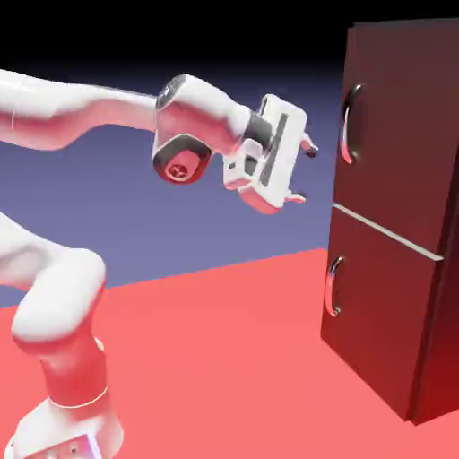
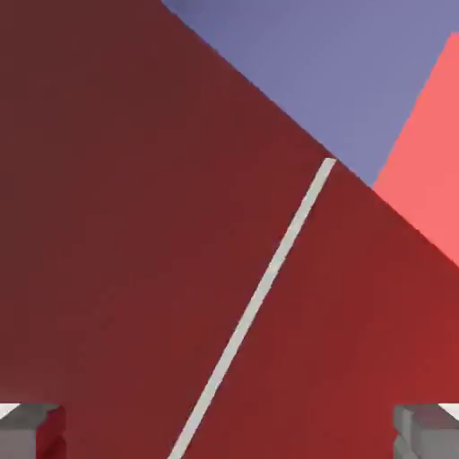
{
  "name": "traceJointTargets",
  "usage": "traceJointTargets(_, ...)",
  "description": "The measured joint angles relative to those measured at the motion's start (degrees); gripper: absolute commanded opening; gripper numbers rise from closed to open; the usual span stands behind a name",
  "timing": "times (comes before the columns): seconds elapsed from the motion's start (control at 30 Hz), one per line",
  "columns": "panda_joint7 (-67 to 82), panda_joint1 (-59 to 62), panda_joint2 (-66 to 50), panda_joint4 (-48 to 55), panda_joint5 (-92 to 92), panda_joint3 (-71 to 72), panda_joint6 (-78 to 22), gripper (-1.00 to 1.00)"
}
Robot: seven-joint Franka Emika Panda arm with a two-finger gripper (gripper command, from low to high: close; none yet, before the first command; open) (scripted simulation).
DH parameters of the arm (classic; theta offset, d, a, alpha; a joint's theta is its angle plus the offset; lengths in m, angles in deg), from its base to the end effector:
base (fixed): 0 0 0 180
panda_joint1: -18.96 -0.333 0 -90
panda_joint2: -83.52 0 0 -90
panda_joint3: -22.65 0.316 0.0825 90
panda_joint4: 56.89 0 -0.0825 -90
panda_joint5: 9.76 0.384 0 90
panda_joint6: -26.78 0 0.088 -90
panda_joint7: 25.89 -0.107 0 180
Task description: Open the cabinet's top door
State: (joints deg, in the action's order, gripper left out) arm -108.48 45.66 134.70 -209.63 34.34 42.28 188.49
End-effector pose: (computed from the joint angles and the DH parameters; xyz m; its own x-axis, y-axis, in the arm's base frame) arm 0.3385 -0.0479 0.5985 -0.3210 -0.8735 -0.3660 -0.3747 0.4720 -0.7980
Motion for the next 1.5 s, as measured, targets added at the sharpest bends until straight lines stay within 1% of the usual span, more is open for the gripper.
traceJointTargets(1.2,-81.66,55.74,37.69,16.80,89.74,39.93,-25.00,0.00)
traceJointTargets(1.27,-81.95,55.94,37.82,16.86,90.06,40.08,-25.09,0.00)
traceJointTargets(1.37,-82.10,61.62,36.54,23.01,92.49,42.24,-24.42,0.00)
traceJointTargets(1.4,-82.14,63.48,36.12,25.02,93.28,42.95,-24.20,-1.00)
traceJointTargets(1.47,-82.14,63.48,36.12,25.02,93.28,42.96,-24.20,-1.00)
traceJointTargets(1.5,-80.36,62.43,35.91,23.06,94.14,42.15,-26.67,-1.00)
